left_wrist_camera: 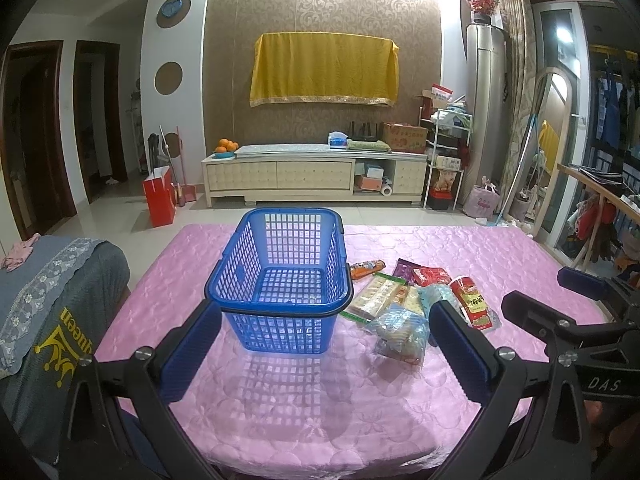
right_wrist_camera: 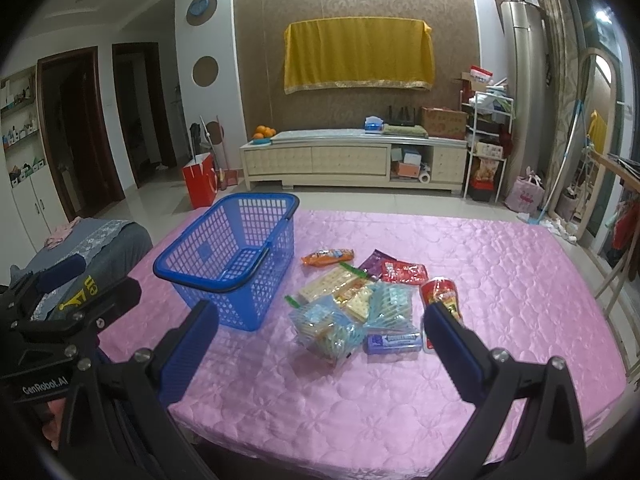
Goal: Organize snacks
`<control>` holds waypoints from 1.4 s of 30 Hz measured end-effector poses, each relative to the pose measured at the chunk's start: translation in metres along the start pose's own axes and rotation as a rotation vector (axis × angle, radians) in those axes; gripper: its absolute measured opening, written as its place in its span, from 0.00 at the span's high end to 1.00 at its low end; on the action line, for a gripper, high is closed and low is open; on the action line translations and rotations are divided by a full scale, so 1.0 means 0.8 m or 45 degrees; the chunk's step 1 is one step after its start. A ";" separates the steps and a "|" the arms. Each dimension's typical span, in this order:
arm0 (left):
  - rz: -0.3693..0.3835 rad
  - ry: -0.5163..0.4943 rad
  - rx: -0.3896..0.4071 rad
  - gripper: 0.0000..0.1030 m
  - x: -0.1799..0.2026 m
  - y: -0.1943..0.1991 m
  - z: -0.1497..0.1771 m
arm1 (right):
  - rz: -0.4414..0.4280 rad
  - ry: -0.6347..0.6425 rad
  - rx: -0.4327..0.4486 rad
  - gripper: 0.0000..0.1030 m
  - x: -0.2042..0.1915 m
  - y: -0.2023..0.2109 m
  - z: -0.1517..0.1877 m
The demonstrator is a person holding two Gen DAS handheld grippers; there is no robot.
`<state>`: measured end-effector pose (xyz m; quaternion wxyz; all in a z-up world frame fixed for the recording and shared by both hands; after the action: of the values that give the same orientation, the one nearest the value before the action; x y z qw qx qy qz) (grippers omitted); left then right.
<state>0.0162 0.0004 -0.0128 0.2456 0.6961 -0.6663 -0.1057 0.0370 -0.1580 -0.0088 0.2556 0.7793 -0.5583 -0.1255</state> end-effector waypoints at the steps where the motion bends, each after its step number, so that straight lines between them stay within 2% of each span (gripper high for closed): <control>1: 0.001 -0.001 -0.001 0.00 0.000 0.000 0.000 | -0.002 -0.001 -0.002 0.00 0.000 0.000 0.000; 12: 0.022 -0.018 -0.022 0.00 0.005 -0.004 -0.007 | -0.021 -0.010 -0.009 0.00 0.008 -0.004 0.000; 15: 0.026 -0.025 -0.031 0.00 0.010 -0.012 -0.014 | -0.069 -0.053 -0.006 0.00 0.019 -0.008 -0.001; 22: 0.043 -0.089 -0.047 0.00 0.030 -0.038 -0.034 | 0.028 -0.093 0.018 0.00 0.054 -0.013 -0.012; 27: 0.069 -0.128 -0.080 0.00 0.047 -0.065 -0.048 | 0.041 -0.109 0.024 0.00 0.085 -0.024 -0.021; 35: 0.121 -0.229 -0.205 0.00 0.092 -0.118 -0.039 | 0.152 -0.054 -0.088 0.00 0.130 -0.065 -0.006; 42: 0.154 -0.295 -0.352 0.00 0.129 -0.176 -0.019 | 0.096 -0.035 -0.230 0.00 0.157 -0.114 0.017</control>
<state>0.1563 -0.0988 -0.0490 0.2665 0.5976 -0.7100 -0.2605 0.1473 -0.2562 -0.0577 0.3216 0.7297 -0.5770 -0.1763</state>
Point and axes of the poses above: each gripper's, at about its wrist camera, not at the fingertips, and y roughly against the way its jaws point, x to its right, z to its underside, the point moved 2 cm from there along -y, roughly the way its jaws point, and after that the axes turned 10 degrees about y, right-handed, at the moved point
